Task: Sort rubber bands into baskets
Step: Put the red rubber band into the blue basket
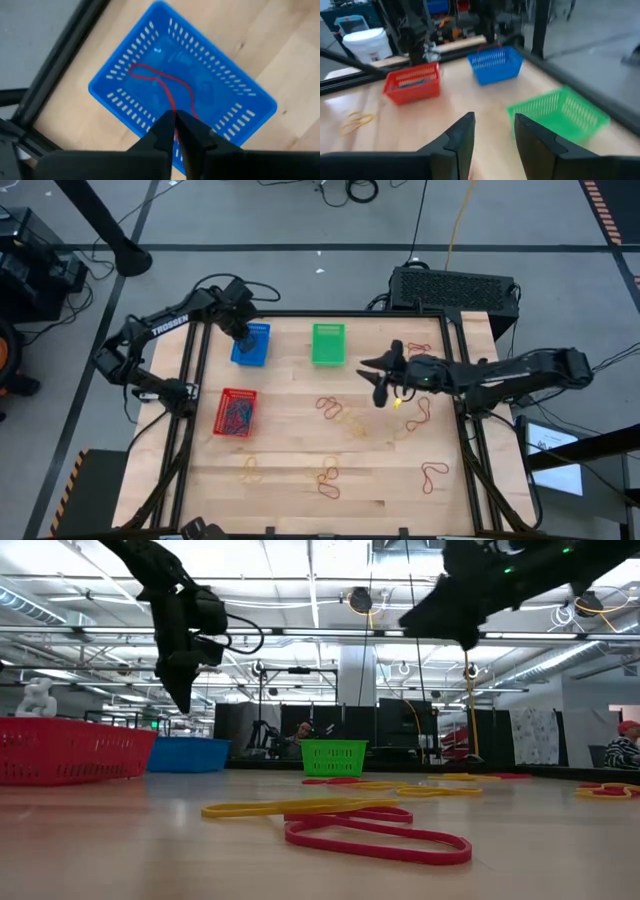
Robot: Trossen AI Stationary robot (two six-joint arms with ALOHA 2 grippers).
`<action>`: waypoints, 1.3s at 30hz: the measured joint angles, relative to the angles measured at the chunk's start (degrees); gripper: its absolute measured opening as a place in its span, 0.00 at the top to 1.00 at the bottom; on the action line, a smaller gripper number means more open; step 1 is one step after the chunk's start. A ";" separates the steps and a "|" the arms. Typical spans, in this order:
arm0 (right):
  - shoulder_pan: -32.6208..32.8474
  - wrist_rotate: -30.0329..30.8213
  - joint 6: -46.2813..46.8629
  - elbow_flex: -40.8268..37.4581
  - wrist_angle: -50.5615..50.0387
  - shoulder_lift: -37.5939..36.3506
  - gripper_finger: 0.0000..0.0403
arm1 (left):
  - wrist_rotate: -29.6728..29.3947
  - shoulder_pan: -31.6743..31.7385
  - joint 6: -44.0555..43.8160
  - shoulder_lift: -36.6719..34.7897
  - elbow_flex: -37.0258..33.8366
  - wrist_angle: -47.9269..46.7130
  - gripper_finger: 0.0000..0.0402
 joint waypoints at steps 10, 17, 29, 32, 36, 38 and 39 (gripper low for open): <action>4.52 -0.01 17.05 0.00 -22.94 -8.96 0.67 | -0.63 -0.57 -0.61 -0.02 -0.71 0.00 0.67; 6.14 0.00 15.36 -0.02 -23.87 -7.95 0.67 | -0.70 -1.13 -3.35 -0.02 -0.71 0.12 0.61; 5.40 0.30 10.41 -0.02 -23.61 -7.63 0.67 | 13.34 -11.26 -10.69 -3.21 -0.71 4.12 0.61; 4.84 0.30 9.91 -0.02 -23.53 -7.63 0.67 | 16.41 -19.09 -13.38 -4.20 -0.69 7.95 0.61; 3.94 0.32 9.07 -0.02 -22.68 -7.63 0.67 | 14.93 -31.79 -16.09 -3.94 -0.69 14.73 0.62; 3.45 0.34 9.04 -0.02 -22.42 -7.63 0.67 | 11.63 -37.99 -16.64 -2.76 -0.62 19.18 0.62; 3.25 0.32 9.04 -0.02 -22.41 -7.63 0.67 | 9.96 -40.73 -16.65 -2.09 -0.62 20.72 0.62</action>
